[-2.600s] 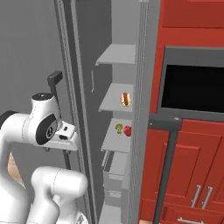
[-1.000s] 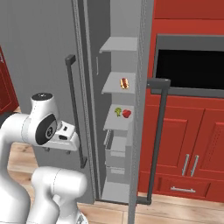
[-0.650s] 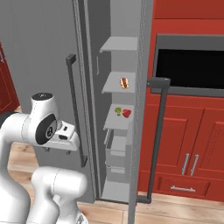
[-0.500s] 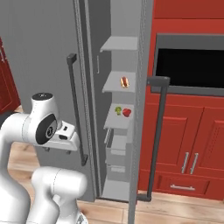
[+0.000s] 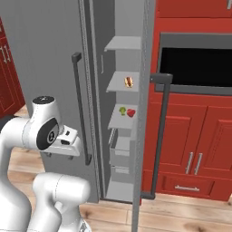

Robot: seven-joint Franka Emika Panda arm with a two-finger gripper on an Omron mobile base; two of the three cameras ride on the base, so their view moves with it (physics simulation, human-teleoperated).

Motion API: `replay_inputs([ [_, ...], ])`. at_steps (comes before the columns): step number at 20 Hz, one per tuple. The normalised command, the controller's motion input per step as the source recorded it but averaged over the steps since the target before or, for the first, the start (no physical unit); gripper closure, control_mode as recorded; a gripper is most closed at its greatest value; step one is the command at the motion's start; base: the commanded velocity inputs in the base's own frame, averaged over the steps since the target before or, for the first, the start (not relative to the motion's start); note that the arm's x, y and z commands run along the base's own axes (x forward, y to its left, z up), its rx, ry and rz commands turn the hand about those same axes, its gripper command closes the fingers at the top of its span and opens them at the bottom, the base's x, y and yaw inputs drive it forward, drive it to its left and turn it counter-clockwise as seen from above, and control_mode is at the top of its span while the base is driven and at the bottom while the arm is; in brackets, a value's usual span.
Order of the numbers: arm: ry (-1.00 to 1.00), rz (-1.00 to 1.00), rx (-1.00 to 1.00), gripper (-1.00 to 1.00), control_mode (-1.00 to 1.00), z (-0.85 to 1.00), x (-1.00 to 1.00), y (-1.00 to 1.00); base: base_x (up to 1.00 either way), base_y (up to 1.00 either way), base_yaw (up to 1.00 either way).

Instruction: Store the hot dog in the freezer for long-term storage. Close the freezer door after placing the cooked food.

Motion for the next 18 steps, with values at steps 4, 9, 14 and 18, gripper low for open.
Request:
replay_inputs([
  [4,0.00,0.00,0.00,-1.00,1.00,0.00,0.00,0.00,-0.14,-0.24,0.00],
  [9,0.00,0.00,0.00,-1.00,1.00,0.00,0.00,0.00,0.00,-0.28,0.00],
  [14,0.00,0.00,0.00,-1.00,1.00,0.00,0.00,0.00,0.00,-0.31,0.01],
  [18,0.00,0.00,0.00,-1.00,1.00,0.00,0.00,0.00,0.00,-0.40,0.00],
])
